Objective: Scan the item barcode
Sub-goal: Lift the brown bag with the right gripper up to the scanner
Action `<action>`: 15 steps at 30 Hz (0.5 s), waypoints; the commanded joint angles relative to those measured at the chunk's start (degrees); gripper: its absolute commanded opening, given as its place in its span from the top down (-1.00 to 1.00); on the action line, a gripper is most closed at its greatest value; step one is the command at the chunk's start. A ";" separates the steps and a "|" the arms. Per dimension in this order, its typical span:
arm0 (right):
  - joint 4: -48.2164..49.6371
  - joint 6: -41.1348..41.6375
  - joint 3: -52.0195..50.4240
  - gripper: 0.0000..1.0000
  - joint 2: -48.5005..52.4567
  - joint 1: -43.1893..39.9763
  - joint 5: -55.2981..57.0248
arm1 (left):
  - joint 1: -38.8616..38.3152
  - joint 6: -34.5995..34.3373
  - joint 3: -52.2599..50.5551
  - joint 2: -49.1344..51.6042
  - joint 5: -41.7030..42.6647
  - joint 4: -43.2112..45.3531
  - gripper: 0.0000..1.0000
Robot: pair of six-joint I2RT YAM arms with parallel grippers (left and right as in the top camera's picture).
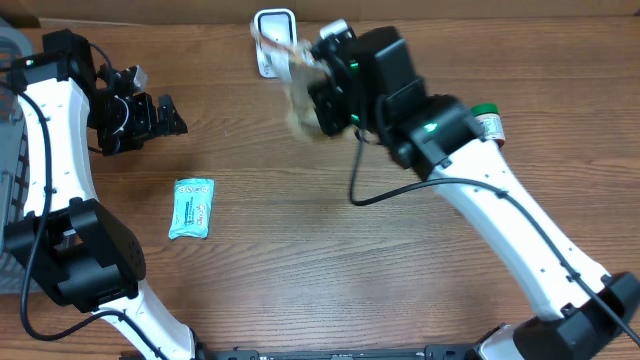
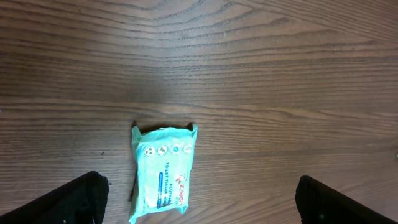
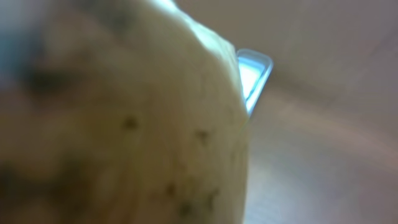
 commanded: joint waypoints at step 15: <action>70.16 -60.37 1.86 0.92 35.34 -0.85 30.21 | 0.22 -0.20 1.09 -1.42 -0.61 0.07 -0.99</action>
